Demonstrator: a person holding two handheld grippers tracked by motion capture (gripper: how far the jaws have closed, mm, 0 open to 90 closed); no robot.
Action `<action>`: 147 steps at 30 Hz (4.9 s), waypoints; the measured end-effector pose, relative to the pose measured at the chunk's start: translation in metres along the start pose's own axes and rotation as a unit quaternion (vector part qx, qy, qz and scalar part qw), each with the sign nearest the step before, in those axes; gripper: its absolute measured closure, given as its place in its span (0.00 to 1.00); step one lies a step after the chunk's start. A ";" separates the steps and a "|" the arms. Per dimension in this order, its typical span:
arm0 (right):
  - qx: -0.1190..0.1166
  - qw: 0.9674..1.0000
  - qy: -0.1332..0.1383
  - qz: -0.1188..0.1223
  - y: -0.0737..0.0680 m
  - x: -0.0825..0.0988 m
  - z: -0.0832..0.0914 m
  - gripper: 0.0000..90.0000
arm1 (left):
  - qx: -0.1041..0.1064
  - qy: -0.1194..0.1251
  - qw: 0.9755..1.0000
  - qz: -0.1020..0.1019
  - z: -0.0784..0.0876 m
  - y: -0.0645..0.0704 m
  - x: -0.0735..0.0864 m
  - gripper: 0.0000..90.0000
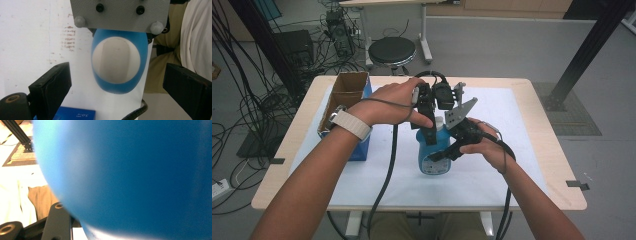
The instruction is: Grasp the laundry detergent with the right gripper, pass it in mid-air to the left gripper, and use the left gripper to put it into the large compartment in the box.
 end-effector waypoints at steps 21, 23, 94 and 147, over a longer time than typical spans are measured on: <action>-0.003 1.000 0.000 -0.002 0.001 0.001 0.000 0.48 | 0.001 0.001 1.000 0.002 -0.001 -0.001 0.001 0.10; -0.004 1.000 0.000 -0.002 0.001 0.001 0.000 0.48 | 0.001 0.001 1.000 0.002 -0.001 -0.001 0.001 0.10; -0.011 1.000 0.006 0.005 -0.003 -0.015 0.006 0.48 | 0.013 0.014 1.000 -0.005 -0.018 -0.004 -0.002 0.14; -0.030 0.999 0.010 0.011 -0.008 -0.015 0.003 0.48 | 0.062 0.019 0.998 -0.008 -0.029 -0.003 0.001 0.41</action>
Point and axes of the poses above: each handheld gripper's, and its own axes: z roughly backward along the jaws, x roughly out of its underside, y roughly to its right, the point moved 4 cm from there along -z, roughly forward along the jaws, and after that the axes turned 9 degrees about x, right-handed, at the moved point
